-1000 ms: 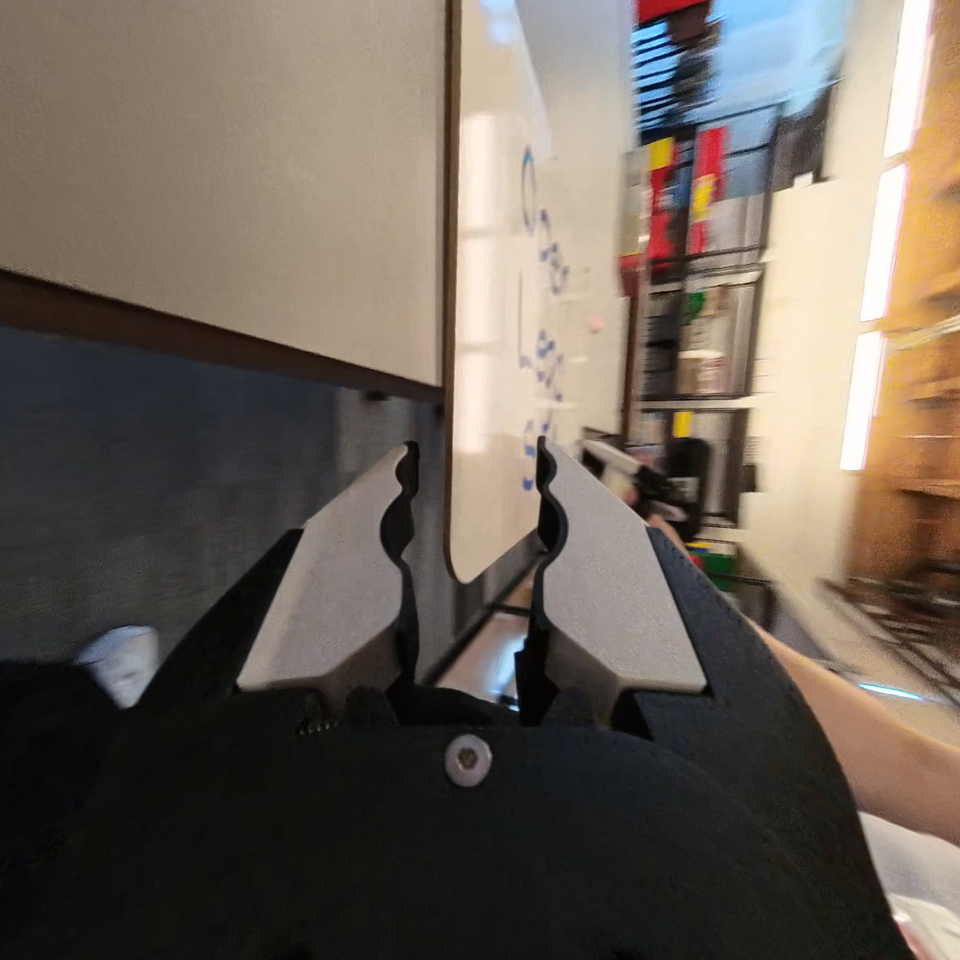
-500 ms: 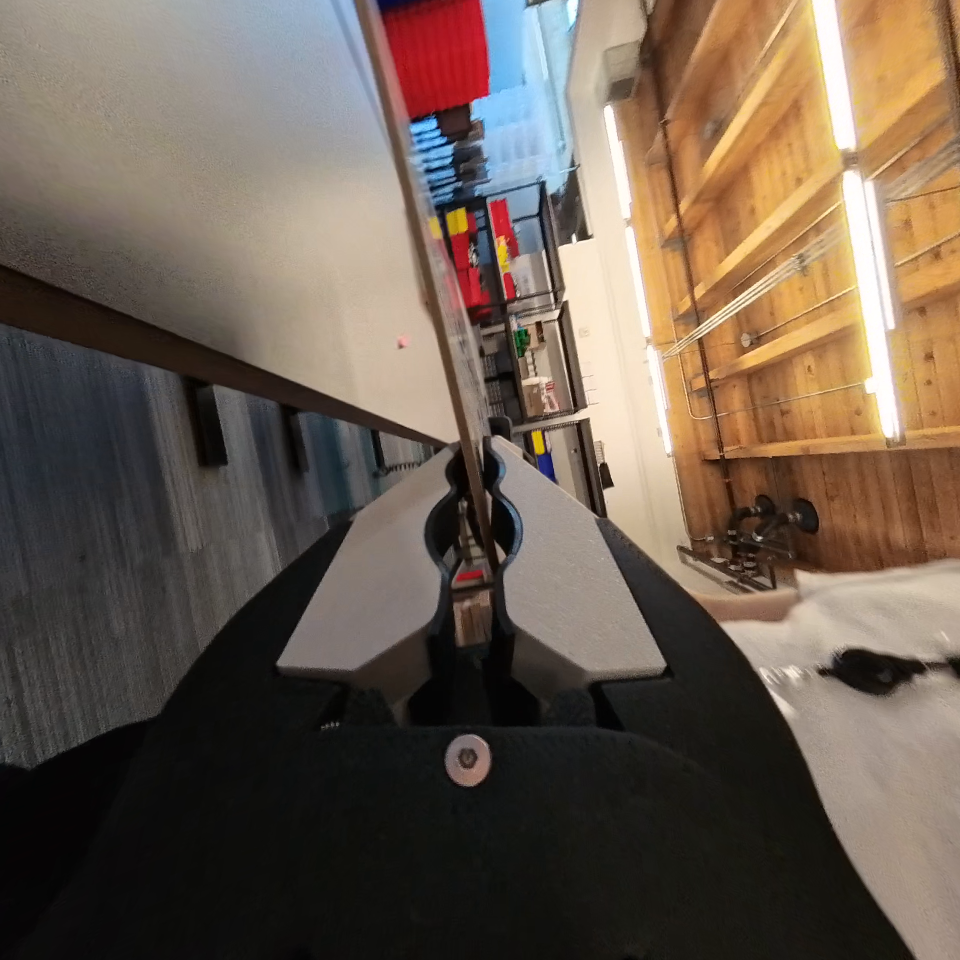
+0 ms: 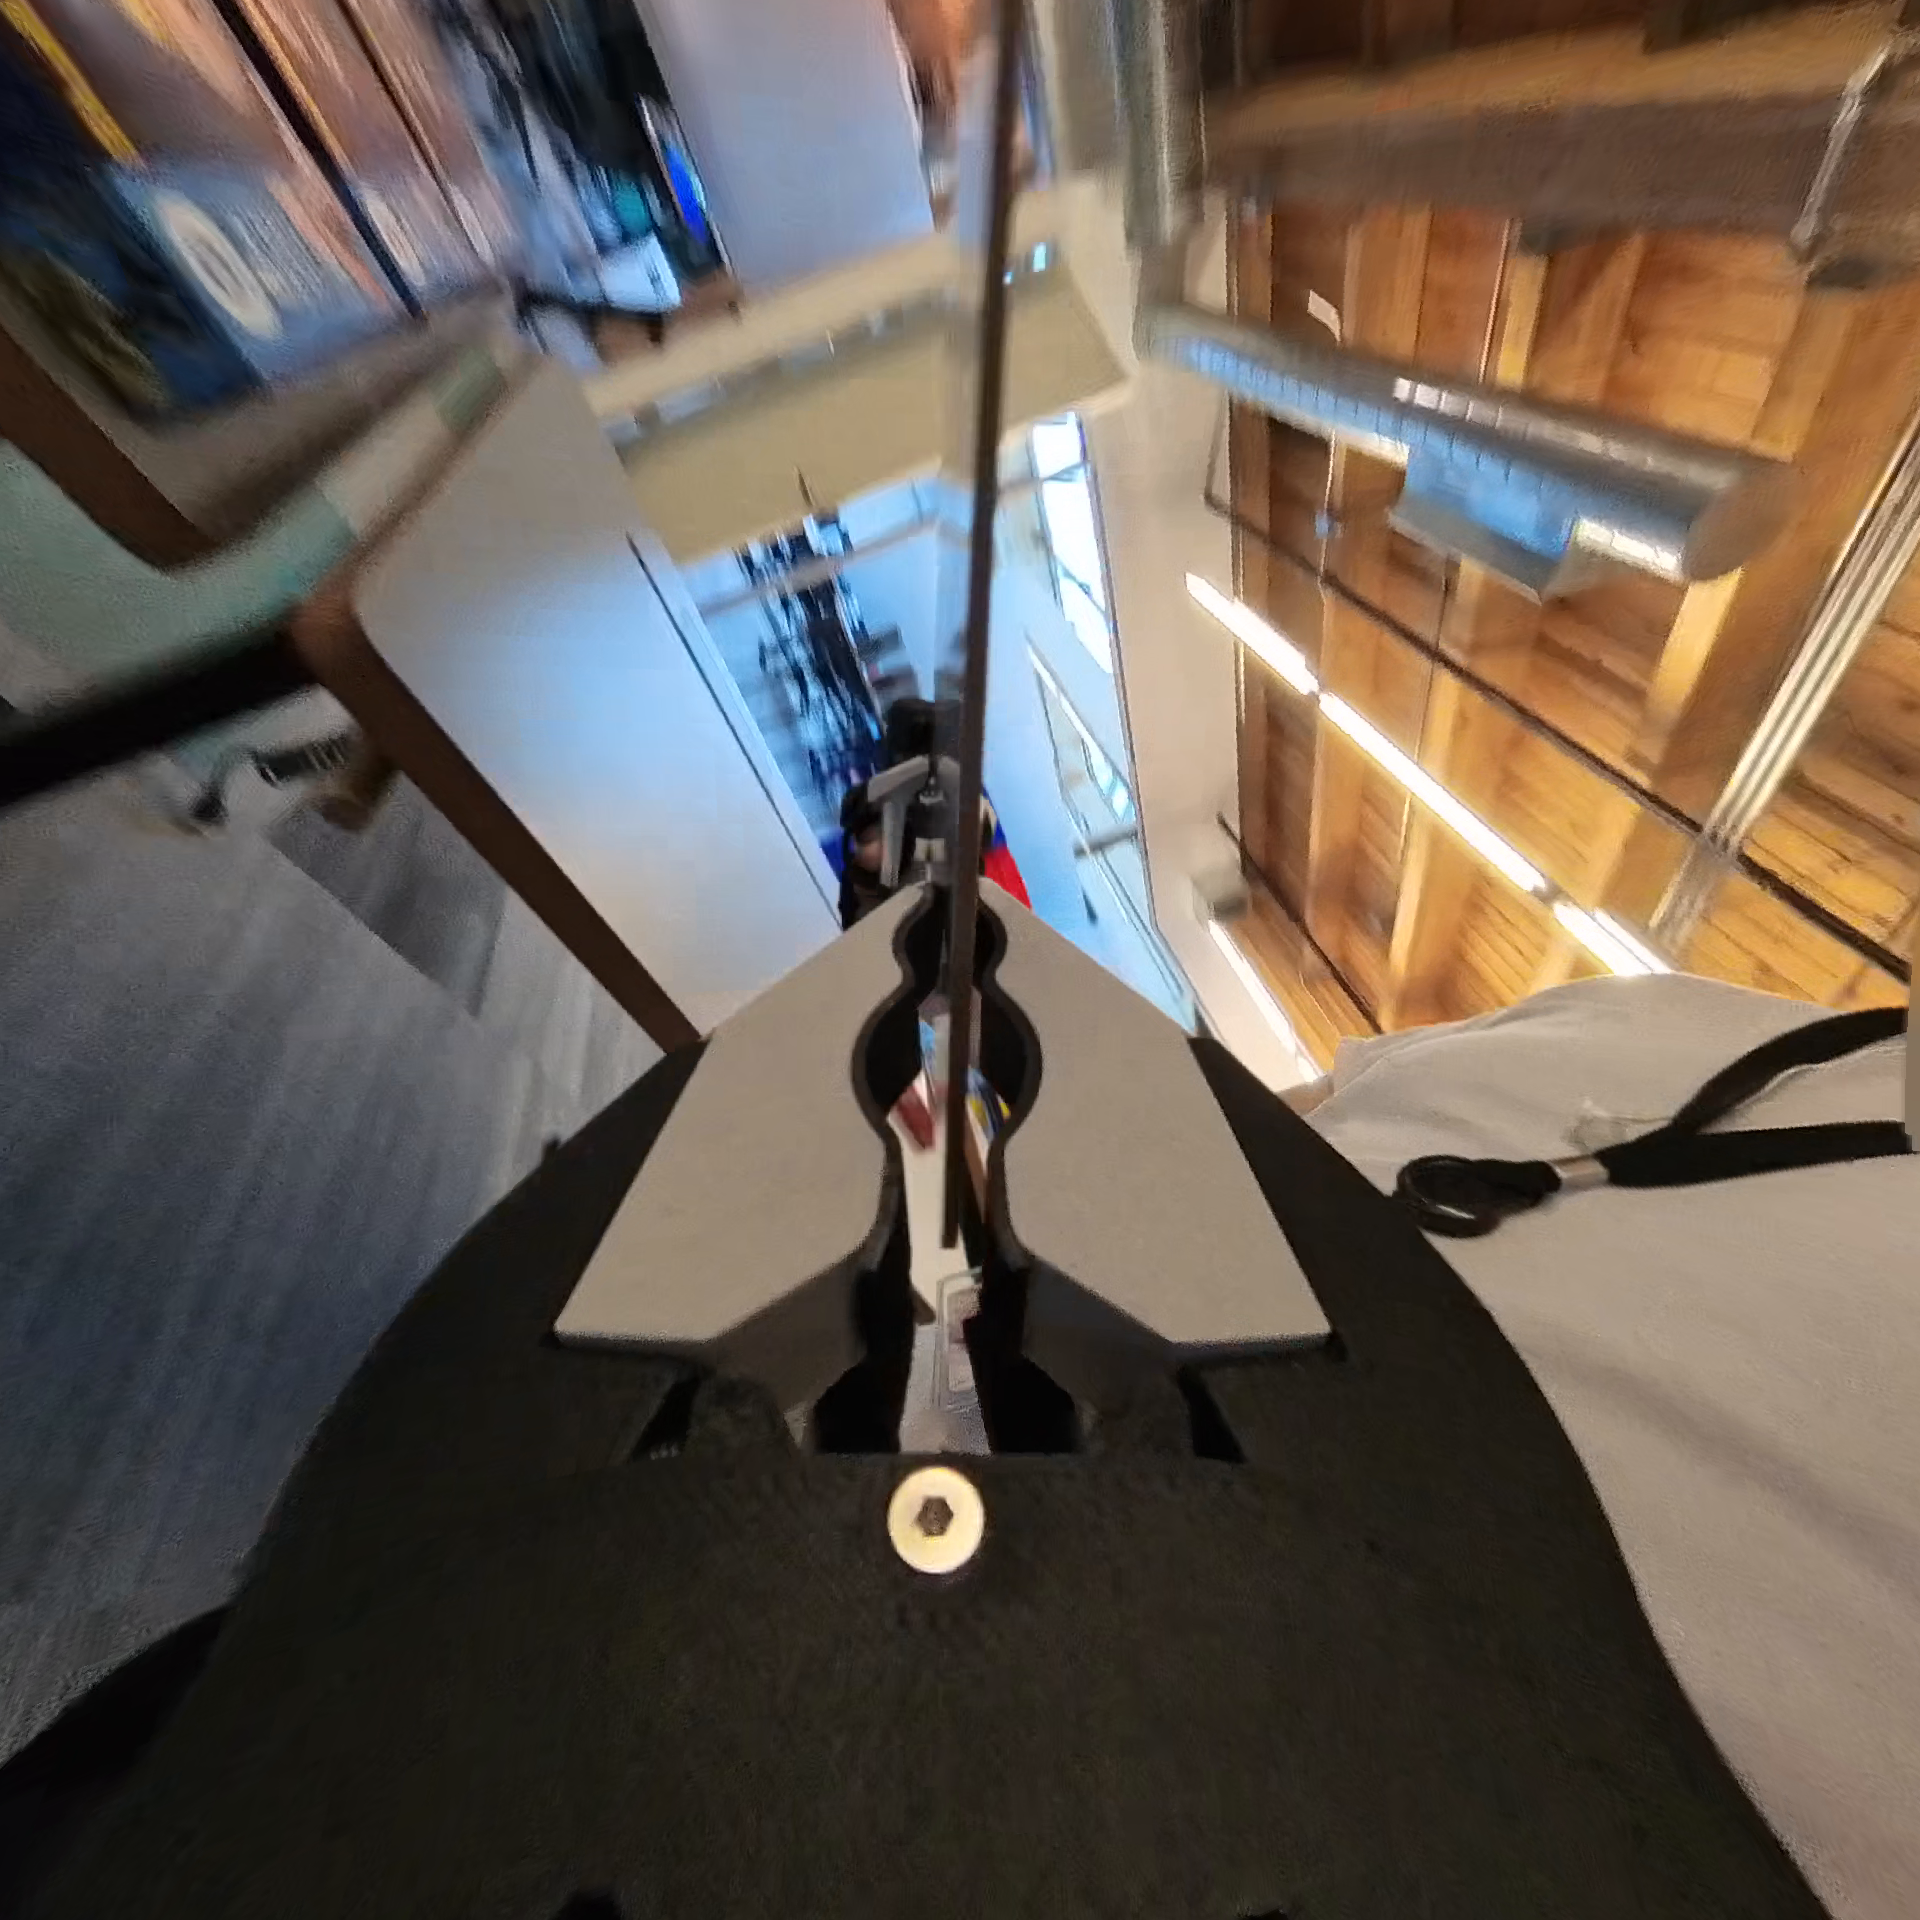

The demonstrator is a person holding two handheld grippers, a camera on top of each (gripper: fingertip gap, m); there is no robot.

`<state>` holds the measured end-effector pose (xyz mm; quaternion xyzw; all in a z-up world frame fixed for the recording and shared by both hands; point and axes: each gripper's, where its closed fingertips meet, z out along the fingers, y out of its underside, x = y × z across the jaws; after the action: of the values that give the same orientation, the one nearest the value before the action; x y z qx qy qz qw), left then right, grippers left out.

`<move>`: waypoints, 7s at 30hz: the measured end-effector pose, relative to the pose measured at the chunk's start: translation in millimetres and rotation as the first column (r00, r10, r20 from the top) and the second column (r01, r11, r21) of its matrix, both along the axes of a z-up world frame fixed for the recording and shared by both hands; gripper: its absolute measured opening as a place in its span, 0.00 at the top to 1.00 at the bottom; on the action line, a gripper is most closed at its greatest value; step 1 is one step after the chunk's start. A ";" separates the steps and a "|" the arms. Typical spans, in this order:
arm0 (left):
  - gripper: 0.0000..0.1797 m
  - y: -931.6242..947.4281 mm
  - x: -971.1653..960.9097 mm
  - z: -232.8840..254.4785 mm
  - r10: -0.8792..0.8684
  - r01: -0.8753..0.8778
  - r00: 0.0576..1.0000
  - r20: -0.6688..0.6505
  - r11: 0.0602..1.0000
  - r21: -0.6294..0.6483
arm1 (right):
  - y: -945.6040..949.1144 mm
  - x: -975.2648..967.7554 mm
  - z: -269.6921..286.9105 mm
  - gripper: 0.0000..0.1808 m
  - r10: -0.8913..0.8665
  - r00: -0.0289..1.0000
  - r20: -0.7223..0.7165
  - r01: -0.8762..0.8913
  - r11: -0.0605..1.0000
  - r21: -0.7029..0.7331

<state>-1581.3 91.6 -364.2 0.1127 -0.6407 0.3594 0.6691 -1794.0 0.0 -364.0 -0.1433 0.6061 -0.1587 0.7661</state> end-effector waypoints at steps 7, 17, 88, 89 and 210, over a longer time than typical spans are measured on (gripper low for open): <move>0.99 32.9 163.7 11.7 0.324 -0.324 0.946 -0.007 0.946 -0.028 | -49.4 216.0 13.4 0.97 0.347 0.937 0.024 -0.347 0.938 -0.015; 0.99 41.6 368.1 26.7 0.569 -0.569 0.822 -0.005 0.822 -0.018 | -90.5 474.5 35.2 0.89 0.518 0.833 0.193 -0.543 0.833 0.107; 0.92 -570.7 1328.6 30.7 0.983 -0.960 0.178 -0.038 0.166 -0.224 | -573.8 1671.9 63.6 0.98 0.169 -0.796 -0.581 -0.313 -0.937 0.157; 0.92 -565.1 1335.7 31.2 0.985 -0.964 0.171 -0.034 0.160 -0.214 | -567.4 1679.8 62.6 0.98 0.163 -0.799 -0.579 -0.298 -0.943 0.145; 0.99 143.7 -491.4 17.1 -0.963 0.961 0.266 0.042 0.268 0.073 | 737.4 -119.7 -173.8 1.00 -0.506 -0.455 -0.733 0.826 -0.546 -0.136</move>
<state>-2072.7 235.3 -347.1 -0.3009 -0.6097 -0.1247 0.7226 -1913.7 737.4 -537.8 0.6471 0.6044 -0.4577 0.0804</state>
